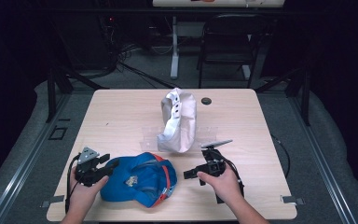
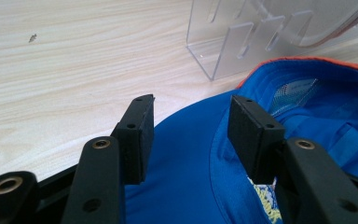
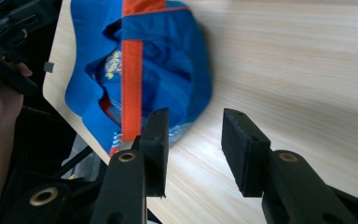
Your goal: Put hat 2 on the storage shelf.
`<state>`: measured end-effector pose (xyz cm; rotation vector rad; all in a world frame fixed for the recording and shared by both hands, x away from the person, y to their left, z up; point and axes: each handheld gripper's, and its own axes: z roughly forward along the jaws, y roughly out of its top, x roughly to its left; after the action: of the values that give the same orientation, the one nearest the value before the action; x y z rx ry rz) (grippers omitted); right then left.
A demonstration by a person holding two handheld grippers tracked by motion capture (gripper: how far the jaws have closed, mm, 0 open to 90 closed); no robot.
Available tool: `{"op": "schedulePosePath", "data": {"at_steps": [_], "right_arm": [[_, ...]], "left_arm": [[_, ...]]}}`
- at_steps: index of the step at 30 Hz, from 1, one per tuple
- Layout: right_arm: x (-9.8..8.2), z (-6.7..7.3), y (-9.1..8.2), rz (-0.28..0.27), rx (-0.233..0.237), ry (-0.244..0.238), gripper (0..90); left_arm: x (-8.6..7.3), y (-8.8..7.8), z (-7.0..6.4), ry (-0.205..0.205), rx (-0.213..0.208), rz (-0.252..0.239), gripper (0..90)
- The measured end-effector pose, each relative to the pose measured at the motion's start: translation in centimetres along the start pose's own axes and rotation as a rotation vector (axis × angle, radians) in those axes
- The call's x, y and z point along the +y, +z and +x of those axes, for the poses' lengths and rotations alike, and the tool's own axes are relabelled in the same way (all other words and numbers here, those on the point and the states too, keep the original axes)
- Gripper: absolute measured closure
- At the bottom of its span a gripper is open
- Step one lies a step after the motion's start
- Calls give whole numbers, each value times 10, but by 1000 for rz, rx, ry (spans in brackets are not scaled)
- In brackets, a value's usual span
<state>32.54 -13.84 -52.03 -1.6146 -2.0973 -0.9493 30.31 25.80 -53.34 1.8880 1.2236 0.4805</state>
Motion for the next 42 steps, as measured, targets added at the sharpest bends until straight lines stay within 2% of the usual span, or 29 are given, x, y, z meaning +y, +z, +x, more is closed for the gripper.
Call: {"op": "schedulePosePath", "data": {"at_steps": [1, 2, 4, 5, 6, 7, 8, 9, 10, 11, 14, 15, 16, 22, 24, 25, 29, 31, 32, 33, 35, 39, 40, 42], "right_arm": [[0, 3, 6, 11, 19, -2, 623], [1, 5, 7, 25, 11, -15, 623], [1, 8, 12, 19, 25, -11, 623], [3, 12, 17, 30, 37, -28, 623], [3, 14, 18, 36, 9, -38, 623], [3, 16, 23, 8, 76, -11, 623], [4, 18, 22, 29, 12, -31, 623], [4, 19, 25, 18, 61, -25, 623], [5, 20, 26, 26, 41, -35, 623], [4, 21, 28, 14, 65, -30, 624], [4, 24, 33, -6, 84, -19, 624], [4, 24, 33, -2, 89, -27, 617], [3, 24, 37, -29, 101, -47, 608], [2, 25, 44, -24, 117, -17, 603], [2, 25, 47, -12, 123, 4, 622], [1, 24, 49, -27, 125, -1, 632], [1, 25, 52, -17, 123, 17, 668], [2, 25, 52, 0, 130, 22, 688], [2, 26, 49, 37, 150, 53, 724], [2, 25, 51, 0, 131, 31, 744], [3, 24, 49, 12, 141, 55, 772], [3, 23, 46, 23, 146, 61, 774], [3, 24, 44, 36, 159, 80, 774], [3, 23, 42, 27, 164, 83, 775]], "left_arm": [[0, 0, 0, 2, 2, 1, 513], [0, 0, 0, 4, 3, 0, 513], [0, 0, 0, 7, 4, -1, 512], [0, -1, 0, 6, 4, 2, 511], [0, 0, 0, 5, 6, -6, 511], [-1, 0, 1, 5, 6, 0, 511], [-1, 0, 1, 5, 6, 0, 511], [-1, 0, 1, 6, 7, 2, 511], [-1, 1, 1, 7, 7, 2, 511], [-1, 0, 1, 10, 8, 3, 511], [-1, 0, 1, 10, 9, 1, 511], [-1, 0, 1, 12, 10, 0, 511], [-1, 0, 1, 14, 11, 1, 510], [-1, 0, 0, 16, 12, 3, 510], [-1, 1, 1, 14, 14, 3, 510], [-1, 1, 1, 14, 14, 3, 510], [-1, 1, 1, 14, 14, 1, 510], [-1, 1, 1, 14, 14, 2, 510], [-1, 1, 0, 13, 15, 2, 510], [-1, 1, 0, 13, 14, 2, 510], [-1, 1, 1, 16, 14, 3, 510], [-1, 1, 0, 15, 14, 3, 510], [-1, 1, 0, 15, 13, 3, 510], [-1, 1, 0, 15, 13, 4, 510]]}}
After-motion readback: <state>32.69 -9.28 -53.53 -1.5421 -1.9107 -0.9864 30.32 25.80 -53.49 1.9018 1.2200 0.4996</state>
